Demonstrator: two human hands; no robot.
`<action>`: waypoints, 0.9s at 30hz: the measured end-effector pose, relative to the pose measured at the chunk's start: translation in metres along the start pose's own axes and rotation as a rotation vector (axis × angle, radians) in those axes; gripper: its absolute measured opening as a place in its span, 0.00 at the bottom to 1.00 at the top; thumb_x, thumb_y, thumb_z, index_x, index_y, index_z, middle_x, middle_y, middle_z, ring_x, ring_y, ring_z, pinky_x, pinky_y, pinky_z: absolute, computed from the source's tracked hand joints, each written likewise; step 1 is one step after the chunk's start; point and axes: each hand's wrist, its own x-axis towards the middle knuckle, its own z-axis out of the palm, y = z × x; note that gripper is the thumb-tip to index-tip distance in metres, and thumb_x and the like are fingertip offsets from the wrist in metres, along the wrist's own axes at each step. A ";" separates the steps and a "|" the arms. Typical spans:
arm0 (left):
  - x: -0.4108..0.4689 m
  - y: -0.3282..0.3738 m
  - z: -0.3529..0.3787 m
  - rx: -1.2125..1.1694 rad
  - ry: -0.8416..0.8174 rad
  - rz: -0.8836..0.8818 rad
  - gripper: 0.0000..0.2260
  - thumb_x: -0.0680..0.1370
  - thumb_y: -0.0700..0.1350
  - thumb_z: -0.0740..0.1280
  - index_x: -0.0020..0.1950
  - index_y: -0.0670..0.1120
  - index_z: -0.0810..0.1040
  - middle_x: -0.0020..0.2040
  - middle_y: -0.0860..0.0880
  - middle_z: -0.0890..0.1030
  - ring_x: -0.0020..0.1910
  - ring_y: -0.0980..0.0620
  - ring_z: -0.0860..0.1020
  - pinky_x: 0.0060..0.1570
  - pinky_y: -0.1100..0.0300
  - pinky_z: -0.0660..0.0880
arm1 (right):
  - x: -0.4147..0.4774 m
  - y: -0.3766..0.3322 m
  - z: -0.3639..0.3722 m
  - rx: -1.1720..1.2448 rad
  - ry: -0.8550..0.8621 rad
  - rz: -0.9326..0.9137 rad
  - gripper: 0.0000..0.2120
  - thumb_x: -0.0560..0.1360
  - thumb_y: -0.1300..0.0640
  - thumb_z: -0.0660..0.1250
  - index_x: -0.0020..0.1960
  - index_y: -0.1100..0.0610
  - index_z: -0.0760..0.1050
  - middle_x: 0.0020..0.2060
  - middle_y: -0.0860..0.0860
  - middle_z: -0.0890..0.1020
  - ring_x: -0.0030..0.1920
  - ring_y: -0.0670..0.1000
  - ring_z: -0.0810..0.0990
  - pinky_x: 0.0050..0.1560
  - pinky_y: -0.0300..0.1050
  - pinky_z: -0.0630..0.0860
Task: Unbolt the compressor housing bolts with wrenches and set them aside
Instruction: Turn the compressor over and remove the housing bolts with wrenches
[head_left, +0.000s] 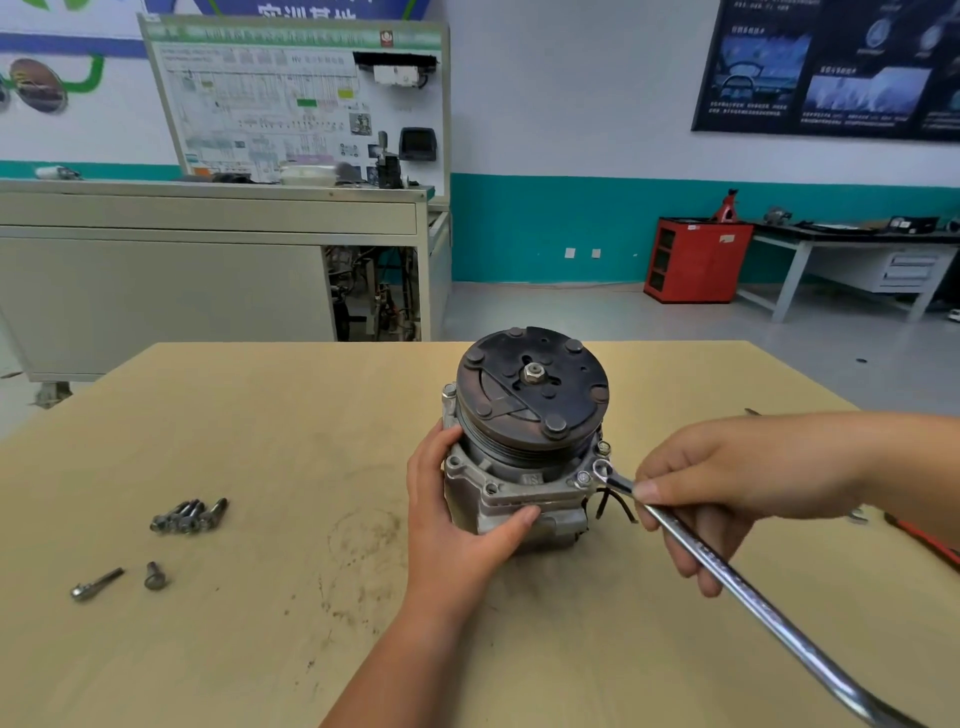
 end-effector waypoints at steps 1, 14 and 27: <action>0.000 0.000 0.000 0.000 0.003 0.003 0.34 0.59 0.56 0.75 0.61 0.74 0.65 0.67 0.49 0.71 0.67 0.48 0.70 0.66 0.43 0.69 | 0.002 0.002 0.005 0.031 0.013 -0.010 0.13 0.82 0.54 0.54 0.44 0.59 0.71 0.32 0.54 0.82 0.32 0.52 0.83 0.36 0.40 0.78; 0.001 0.000 0.000 0.009 -0.008 0.008 0.34 0.60 0.56 0.75 0.61 0.74 0.64 0.67 0.50 0.70 0.68 0.49 0.70 0.67 0.44 0.68 | 0.004 -0.022 -0.008 -0.886 0.345 0.005 0.13 0.77 0.41 0.59 0.40 0.48 0.72 0.30 0.43 0.77 0.32 0.41 0.75 0.35 0.39 0.71; 0.000 -0.001 0.000 -0.014 -0.011 0.006 0.35 0.60 0.56 0.75 0.62 0.73 0.65 0.67 0.49 0.70 0.68 0.49 0.69 0.67 0.44 0.68 | 0.003 -0.006 0.010 -0.005 0.127 0.019 0.14 0.81 0.52 0.57 0.42 0.59 0.73 0.27 0.50 0.80 0.28 0.49 0.81 0.28 0.36 0.75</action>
